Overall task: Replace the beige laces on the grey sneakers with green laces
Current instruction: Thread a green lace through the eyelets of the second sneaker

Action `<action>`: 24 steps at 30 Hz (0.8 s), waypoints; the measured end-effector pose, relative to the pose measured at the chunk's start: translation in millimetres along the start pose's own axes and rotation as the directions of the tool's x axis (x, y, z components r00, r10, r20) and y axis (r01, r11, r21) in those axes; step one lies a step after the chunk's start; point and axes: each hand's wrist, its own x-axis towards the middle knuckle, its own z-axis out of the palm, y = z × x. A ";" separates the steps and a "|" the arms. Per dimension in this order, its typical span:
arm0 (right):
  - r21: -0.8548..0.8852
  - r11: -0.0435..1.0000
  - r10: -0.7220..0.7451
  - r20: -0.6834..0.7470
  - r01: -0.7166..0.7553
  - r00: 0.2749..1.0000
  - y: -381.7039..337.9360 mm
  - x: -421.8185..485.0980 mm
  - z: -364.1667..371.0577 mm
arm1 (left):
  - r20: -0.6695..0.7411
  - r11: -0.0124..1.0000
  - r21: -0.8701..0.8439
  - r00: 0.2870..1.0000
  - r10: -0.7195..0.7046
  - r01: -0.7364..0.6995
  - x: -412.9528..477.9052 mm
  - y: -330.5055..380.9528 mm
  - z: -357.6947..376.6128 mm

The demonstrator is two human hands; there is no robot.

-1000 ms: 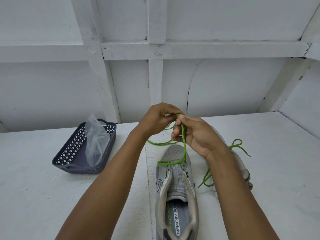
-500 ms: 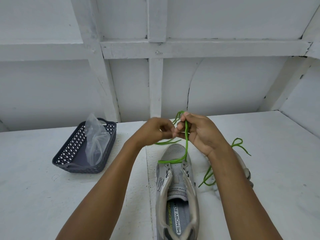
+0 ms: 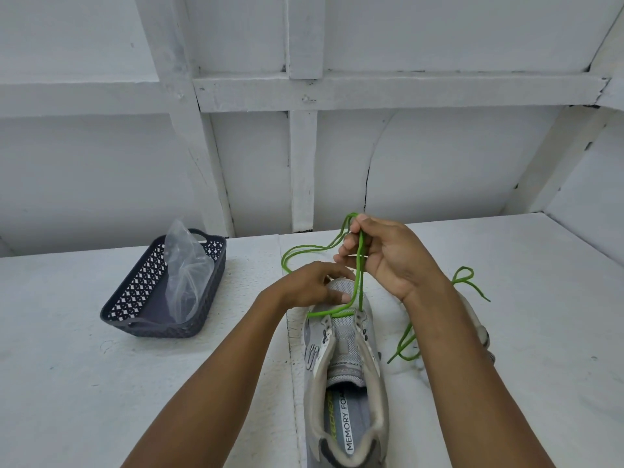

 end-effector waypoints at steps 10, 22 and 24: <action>0.011 0.999 -0.044 -0.026 0.044 0.999 -20.5 2.7 7.6 | -0.046 0.989 -0.118 0.995 0.083 -0.088 1.9 -6.7 9.7; 0.008 0.999 -0.046 0.000 0.046 0.999 -32.9 10.1 18.5 | -0.037 0.986 -0.136 0.995 0.094 -0.099 3.3 -9.5 9.5; 0.002 0.999 -0.049 0.003 0.049 0.999 -33.0 9.8 18.6 | -0.035 0.985 -0.140 0.995 0.094 -0.098 3.5 -10.0 9.3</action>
